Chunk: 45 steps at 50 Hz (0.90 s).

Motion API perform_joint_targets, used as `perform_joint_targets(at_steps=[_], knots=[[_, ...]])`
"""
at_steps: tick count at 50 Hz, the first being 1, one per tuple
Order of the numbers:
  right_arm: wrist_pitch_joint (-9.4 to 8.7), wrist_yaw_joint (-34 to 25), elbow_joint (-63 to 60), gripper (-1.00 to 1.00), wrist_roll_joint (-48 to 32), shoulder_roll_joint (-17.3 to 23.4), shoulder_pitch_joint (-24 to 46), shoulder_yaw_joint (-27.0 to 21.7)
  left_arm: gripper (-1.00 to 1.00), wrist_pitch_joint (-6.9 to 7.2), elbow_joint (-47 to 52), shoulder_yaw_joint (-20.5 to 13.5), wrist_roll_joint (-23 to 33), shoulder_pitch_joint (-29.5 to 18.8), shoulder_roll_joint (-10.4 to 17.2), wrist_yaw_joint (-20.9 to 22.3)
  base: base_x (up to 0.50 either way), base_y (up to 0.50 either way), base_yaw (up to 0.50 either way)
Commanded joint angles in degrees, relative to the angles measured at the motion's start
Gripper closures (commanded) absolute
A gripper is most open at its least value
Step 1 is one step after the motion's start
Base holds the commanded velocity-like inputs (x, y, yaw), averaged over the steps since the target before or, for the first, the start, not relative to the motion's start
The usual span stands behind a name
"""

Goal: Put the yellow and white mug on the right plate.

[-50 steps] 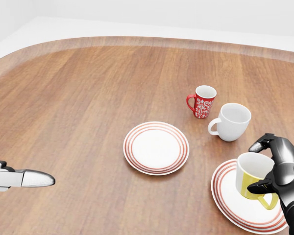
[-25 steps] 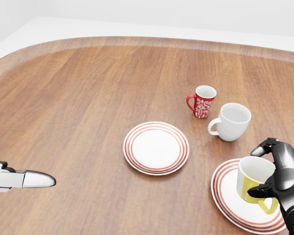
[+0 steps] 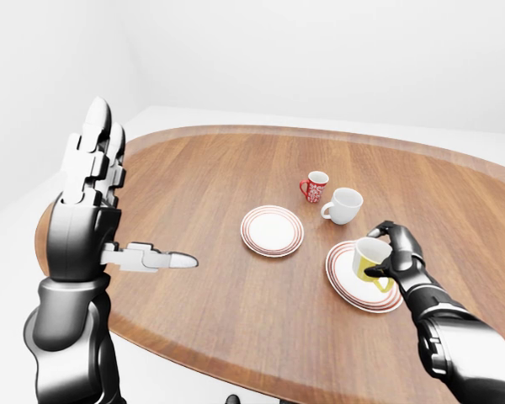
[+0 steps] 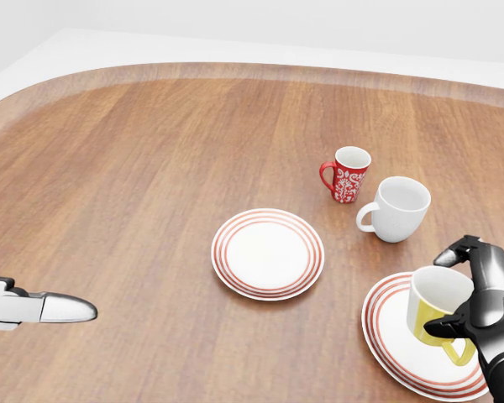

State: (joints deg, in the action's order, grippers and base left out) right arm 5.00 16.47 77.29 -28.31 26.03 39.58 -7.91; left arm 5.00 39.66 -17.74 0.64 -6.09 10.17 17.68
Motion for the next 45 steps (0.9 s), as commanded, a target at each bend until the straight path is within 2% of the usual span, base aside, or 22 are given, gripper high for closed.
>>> perform_joint_targets(at_steps=[1,3,4,29,45], knots=[[0.00,1.57,0.08,1.00,-0.16,-0.12,0.05,0.03,-1.00,0.00,-0.17,0.00,0.09,0.14,-0.09,0.05,0.00,0.00,0.00],[0.00,1.33,0.12,1.00,-0.13,-0.13,-0.10,-0.10,-1.00,0.00,0.00,0.07,0.13,0.29,-0.15,0.07,0.00,0.00,0.00],[0.00,0.16,0.11,-1.00,1.51,-0.44,0.21,-1.30,-1.00,0.00,0.16,0.05,0.12,0.24,-0.13,0.09,0.00,0.00,0.00],[0.00,-0.13,0.07,-1.00,0.95,0.06,-0.38,-0.53,-1.00,0.00,1.67,0.30,0.03,0.08,-0.20,0.13,0.00,0.00,0.00],[0.00,-6.59,-1.84,-1.00,6.61,0.33,2.16,-1.02,-1.00,0.00,1.22,0.69,0.42,0.29,-0.50,0.26,0.00,0.00,0.00]])
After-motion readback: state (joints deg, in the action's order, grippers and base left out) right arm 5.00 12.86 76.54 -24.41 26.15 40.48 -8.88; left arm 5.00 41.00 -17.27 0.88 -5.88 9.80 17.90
